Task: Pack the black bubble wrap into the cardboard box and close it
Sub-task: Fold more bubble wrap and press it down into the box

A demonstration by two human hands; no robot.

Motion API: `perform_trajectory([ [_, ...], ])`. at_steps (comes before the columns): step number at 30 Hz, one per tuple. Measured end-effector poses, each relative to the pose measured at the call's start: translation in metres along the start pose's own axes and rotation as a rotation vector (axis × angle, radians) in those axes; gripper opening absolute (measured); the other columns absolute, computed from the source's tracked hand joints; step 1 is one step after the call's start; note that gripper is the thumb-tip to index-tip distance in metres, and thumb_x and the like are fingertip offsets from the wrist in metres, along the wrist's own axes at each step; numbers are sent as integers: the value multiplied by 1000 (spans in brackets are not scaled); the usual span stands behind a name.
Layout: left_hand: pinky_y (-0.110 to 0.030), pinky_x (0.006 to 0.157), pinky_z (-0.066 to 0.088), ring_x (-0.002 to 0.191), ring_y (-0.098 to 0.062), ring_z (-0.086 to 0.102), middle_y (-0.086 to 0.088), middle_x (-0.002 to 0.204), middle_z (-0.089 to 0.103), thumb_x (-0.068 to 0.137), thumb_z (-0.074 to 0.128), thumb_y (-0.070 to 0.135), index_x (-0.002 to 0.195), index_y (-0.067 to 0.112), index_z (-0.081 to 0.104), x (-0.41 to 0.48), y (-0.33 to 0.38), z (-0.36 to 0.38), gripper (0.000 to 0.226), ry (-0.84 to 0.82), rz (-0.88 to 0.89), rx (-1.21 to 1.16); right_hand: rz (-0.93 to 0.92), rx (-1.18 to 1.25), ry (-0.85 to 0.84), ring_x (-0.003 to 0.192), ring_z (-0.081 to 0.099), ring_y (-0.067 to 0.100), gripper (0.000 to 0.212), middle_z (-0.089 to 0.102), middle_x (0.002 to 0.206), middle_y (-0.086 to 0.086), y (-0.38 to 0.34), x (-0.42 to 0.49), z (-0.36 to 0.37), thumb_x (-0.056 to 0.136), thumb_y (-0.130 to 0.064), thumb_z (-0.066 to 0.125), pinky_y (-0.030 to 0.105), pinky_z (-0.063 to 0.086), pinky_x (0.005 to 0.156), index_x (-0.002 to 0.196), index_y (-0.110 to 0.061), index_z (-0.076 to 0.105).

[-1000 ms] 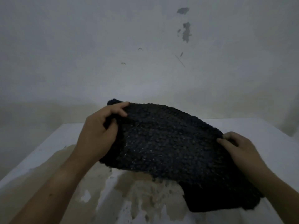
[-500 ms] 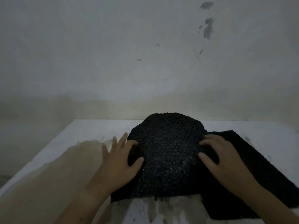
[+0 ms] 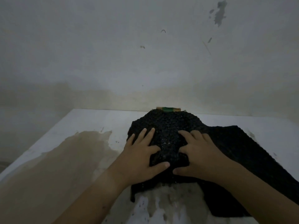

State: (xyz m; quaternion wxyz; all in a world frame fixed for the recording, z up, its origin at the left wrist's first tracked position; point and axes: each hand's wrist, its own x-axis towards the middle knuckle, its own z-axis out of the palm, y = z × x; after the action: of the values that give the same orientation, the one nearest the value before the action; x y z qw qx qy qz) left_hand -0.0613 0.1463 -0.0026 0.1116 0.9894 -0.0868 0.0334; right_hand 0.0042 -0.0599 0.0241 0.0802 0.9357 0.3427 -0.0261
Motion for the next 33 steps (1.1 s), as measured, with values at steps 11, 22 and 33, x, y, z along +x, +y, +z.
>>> perform_trajectory([
  [11, -53, 120, -2, 149, -20, -23, -1, 163, -20, 86, 36, 78, 140, 25, 53, 22, 10, -22, 78, -265, -9, 85, -38, 100, -42, 145, 9, 19, 86, -9, 162, -9, 18, -18, -28, 59, -96, 40, 43, 21, 115, 126, -44, 50],
  [22, -18, 98, 35, 135, -13, 42, -1, 146, 45, 94, 57, 19, 100, 21, 68, 5, -9, -24, 12, 116, 111, -96, -57, 175, -182, 147, 7, 26, 72, -9, 163, -2, 21, 0, -8, 80, -56, 64, 45, 25, 114, 142, -30, 39],
  [33, -44, 104, 39, 136, -25, 27, -3, 155, 30, 95, 49, 24, 109, 15, 73, 34, -8, -16, 29, -53, 6, 56, -118, 353, 154, 136, 38, 9, 24, 28, 156, -18, 33, -1, -12, 98, -42, 49, 35, 43, 97, 102, -33, 71],
])
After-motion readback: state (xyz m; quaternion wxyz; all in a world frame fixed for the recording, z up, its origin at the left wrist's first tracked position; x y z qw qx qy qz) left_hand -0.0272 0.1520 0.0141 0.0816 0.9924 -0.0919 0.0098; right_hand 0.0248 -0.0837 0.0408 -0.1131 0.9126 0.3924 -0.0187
